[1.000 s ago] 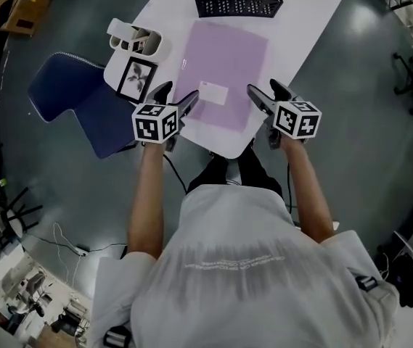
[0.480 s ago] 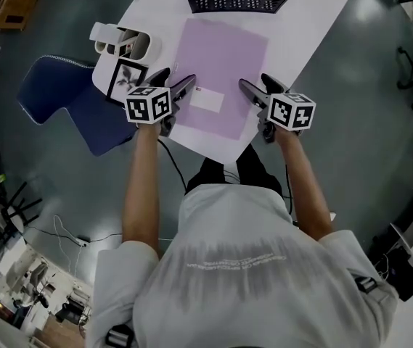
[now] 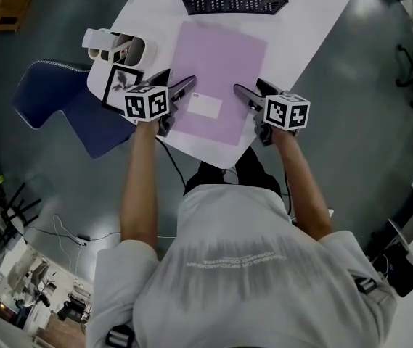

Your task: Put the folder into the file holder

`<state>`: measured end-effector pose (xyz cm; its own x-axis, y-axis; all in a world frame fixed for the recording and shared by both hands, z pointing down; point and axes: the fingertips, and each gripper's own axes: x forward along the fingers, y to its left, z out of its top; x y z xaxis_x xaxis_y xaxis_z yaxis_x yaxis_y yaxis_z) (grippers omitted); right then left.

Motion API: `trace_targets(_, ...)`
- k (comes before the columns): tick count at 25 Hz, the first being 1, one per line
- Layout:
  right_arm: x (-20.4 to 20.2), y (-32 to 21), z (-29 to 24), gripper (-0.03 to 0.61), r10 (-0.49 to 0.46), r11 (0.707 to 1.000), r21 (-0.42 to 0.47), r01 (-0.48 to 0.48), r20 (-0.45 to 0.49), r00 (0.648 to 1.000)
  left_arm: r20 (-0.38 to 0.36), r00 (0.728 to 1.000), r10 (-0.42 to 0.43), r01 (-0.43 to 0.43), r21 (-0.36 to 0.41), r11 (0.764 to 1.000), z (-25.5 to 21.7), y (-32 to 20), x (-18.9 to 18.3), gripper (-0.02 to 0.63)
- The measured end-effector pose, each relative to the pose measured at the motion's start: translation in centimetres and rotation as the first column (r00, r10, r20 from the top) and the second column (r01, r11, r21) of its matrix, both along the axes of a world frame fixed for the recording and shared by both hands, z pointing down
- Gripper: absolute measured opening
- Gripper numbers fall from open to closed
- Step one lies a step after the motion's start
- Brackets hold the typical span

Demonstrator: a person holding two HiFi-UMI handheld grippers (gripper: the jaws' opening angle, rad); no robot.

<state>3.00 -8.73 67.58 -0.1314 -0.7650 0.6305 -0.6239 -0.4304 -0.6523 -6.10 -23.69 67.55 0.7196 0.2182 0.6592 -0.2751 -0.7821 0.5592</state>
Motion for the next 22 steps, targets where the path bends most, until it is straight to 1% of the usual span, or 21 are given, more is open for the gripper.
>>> trace_targets(3,0.19,0.24,0.27,0.357,0.027,1.000,-0.004,-0.028,-0.020,0.999,0.011,1.000,0.029,-0.029,-0.001,1.000,0.22,0.43,0.13,0.373)
trace_targets(7,0.18,0.16,0.41,0.357,0.022,1.000,-0.001,-0.022,-0.026,0.999,0.035,0.999,0.040,-0.041,0.022,0.999,0.61,0.45,0.01,0.373)
trace_targets(10,0.32,0.35,0.46,0.341,0.015,1.000,0.003,-0.015,-0.031,0.999,-0.001,0.999,0.037,-0.037,0.021,0.999,0.47,0.45,0.02,0.371)
trace_targets(13,0.37,0.39,0.41,0.331,0.016,1.000,0.003,-0.016,-0.041,0.999,-0.041,0.998,0.036,-0.034,0.057,0.998,0.38,0.43,-0.03,0.368)
trace_targets(17,0.41,0.43,0.38,0.328,0.032,0.999,0.004,-0.032,-0.061,0.998,-0.042,0.998,0.041,-0.038,0.070,0.997,0.38,0.45,0.04,0.368)
trace_targets(22,0.02,0.25,-0.13,0.338,0.050,0.998,0.038,-0.050,-0.018,0.999,-0.044,0.998,0.045,-0.042,0.065,0.997,0.29,0.61,-0.15,0.368)
